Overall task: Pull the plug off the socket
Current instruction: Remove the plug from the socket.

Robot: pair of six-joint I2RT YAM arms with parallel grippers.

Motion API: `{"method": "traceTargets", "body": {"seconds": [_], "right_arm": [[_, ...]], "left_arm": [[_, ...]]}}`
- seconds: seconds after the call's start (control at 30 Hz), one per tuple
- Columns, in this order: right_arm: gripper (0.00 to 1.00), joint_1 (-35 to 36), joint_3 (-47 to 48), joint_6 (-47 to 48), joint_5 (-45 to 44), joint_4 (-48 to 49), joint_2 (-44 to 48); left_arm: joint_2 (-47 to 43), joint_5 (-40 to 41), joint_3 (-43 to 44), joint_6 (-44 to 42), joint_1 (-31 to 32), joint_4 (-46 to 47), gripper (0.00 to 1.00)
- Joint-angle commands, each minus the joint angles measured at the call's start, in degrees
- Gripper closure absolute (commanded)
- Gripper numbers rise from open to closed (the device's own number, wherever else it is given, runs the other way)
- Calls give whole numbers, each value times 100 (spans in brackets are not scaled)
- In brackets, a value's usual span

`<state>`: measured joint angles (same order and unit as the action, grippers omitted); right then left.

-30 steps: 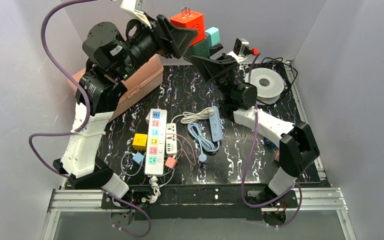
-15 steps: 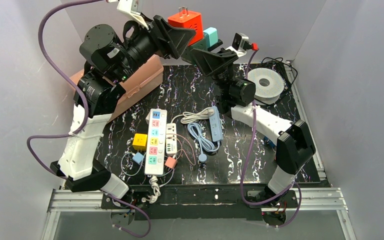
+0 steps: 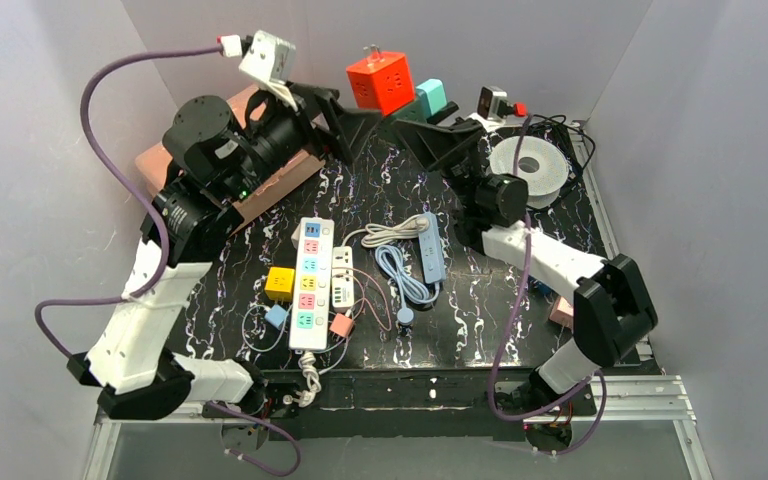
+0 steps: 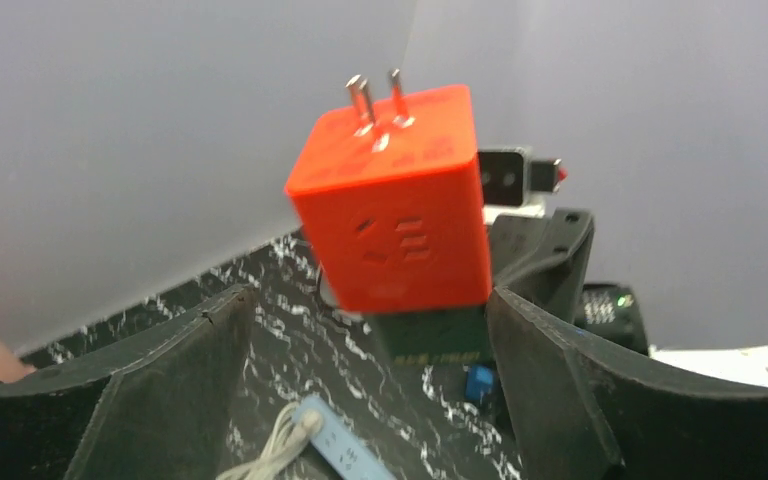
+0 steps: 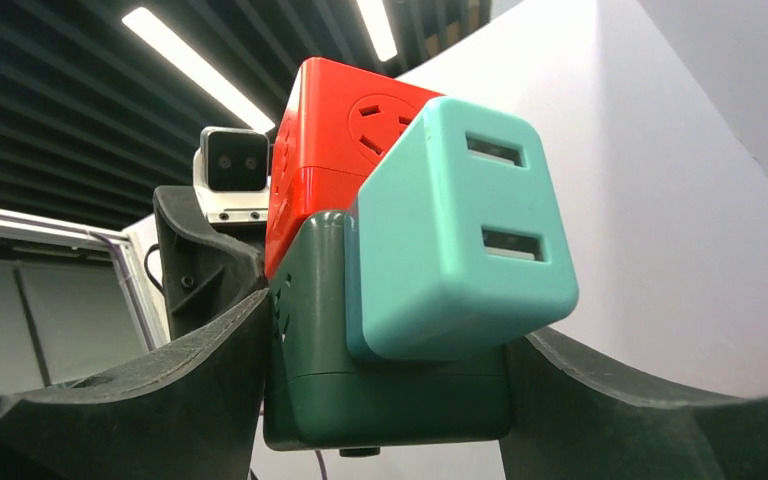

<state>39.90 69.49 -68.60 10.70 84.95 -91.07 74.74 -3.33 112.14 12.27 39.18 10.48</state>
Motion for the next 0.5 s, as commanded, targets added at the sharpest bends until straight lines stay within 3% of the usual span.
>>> {"method": "traceTargets", "body": {"seconds": [0.0, 0.03, 0.17, 0.33, 0.47], "right_arm": [[99, -131, -652, 15, -145, 710, 804], [99, -146, -780, 30, -101, 715, 870], [99, -280, -1031, 242, 876, -56, 1284], [99, -299, -1101, 2343, 2109, -3498, 2384], [99, -296, -998, 3881, 2234, -5641, 3065]], "left_arm": [[-657, -23, -747, -477, -13, 516, 7], [-798, -154, -961, -529, -15, 538, 2], [-1180, -571, -1429, -897, -11, 72, 2], [-1582, -1258, -1496, -1879, -24, -1108, 2], [-1428, -1675, -458, -2293, -24, -2353, 2]]}}
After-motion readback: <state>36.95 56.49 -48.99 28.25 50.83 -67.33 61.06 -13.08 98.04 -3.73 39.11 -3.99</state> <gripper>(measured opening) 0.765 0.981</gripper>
